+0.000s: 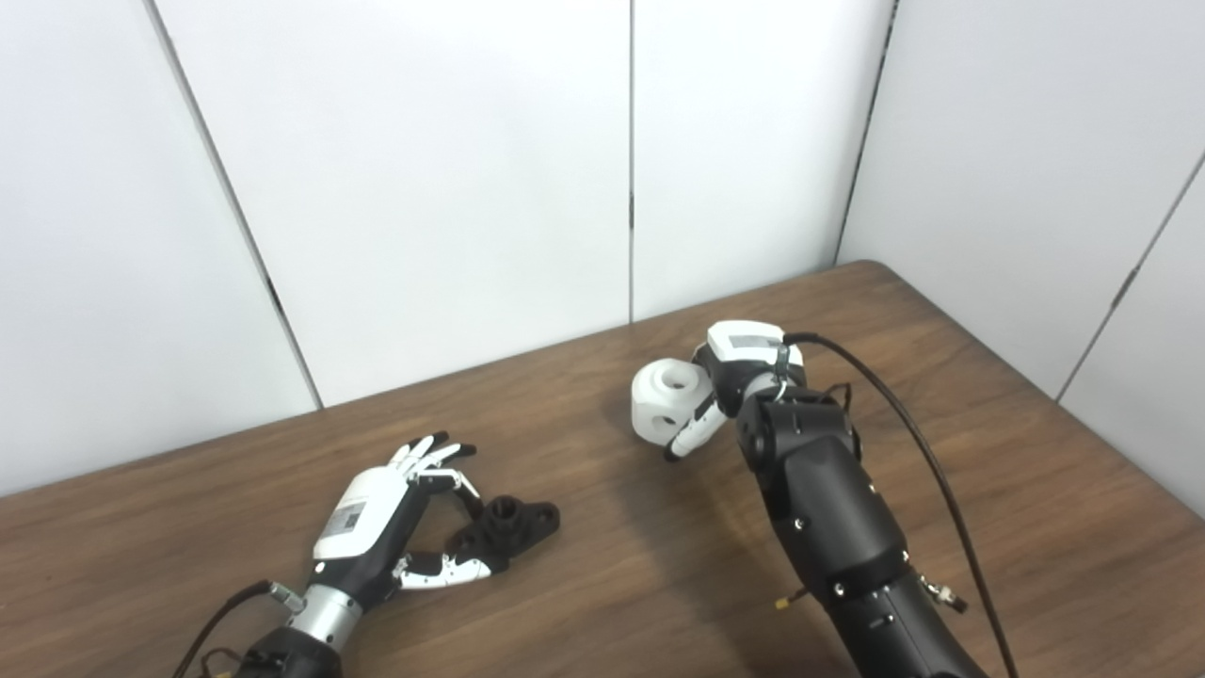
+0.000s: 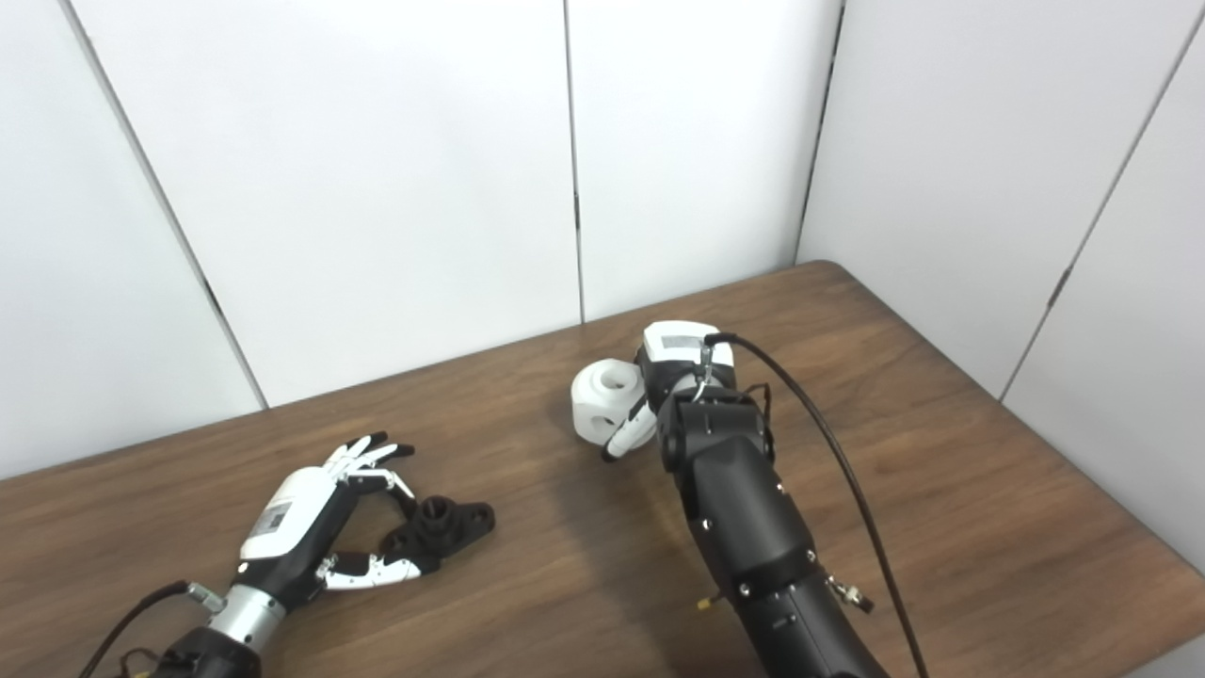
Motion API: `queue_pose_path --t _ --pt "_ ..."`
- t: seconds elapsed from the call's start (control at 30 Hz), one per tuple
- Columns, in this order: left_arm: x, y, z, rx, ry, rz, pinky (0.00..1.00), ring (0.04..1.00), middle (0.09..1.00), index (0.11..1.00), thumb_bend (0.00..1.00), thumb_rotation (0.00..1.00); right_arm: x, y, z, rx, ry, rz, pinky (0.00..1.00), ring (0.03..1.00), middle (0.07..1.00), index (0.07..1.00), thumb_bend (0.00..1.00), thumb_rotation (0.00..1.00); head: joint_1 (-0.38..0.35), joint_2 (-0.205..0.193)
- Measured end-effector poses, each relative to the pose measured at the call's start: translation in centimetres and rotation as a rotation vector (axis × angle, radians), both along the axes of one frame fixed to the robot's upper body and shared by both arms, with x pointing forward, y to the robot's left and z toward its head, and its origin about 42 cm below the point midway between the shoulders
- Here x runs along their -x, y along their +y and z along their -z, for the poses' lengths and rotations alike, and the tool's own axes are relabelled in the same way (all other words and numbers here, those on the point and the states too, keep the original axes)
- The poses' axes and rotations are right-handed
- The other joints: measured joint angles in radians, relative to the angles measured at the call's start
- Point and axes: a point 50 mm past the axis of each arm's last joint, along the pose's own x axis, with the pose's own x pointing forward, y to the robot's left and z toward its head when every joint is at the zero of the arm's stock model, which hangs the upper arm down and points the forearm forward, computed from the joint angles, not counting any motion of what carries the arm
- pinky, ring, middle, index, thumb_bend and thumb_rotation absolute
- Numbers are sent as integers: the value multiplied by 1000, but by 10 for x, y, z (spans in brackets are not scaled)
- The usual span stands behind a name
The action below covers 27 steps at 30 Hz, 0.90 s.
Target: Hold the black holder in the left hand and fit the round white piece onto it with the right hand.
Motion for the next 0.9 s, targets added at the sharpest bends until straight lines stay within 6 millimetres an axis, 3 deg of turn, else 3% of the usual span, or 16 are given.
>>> queue_pose_path --t 0.2,0.23,0.27,0.3,0.4,0.7,0.9 --pt "0 0 0 0 1 1 1000 979 885 475 523 76 1 -1 0 -3 -75 -1 636 749 761 623 786 239 3 5" --pt "0 0 0 0 1 1 1000 980 886 475 523 76 1 -2 0 -11 -106 1 658 752 739 532 608 177 3 5" --pt "1 0 0 0 2 1 1000 980 886 475 523 76 2 -3 0 -16 -123 4 663 752 735 517 577 166 3 5" --pt "1 0 0 -1 3 1 1000 981 887 475 523 76 2 -4 0 -22 -149 8 619 684 666 501 549 154 2 9" --pt "1 1 0 -2 4 0 1000 980 888 475 523 76 6 -3 4 -32 -213 18 588 622 588 485 523 141 2 9" --pt "1 1 0 0 1 -1 1000 972 881 475 523 76 4 -4 8 -35 -291 32 641 656 619 485 522 139 6 15" --pt "1 0 0 -1 2 -1 1000 973 884 475 523 77 3 -4 7 -69 -342 10 609 633 603 484 523 137 41 26"
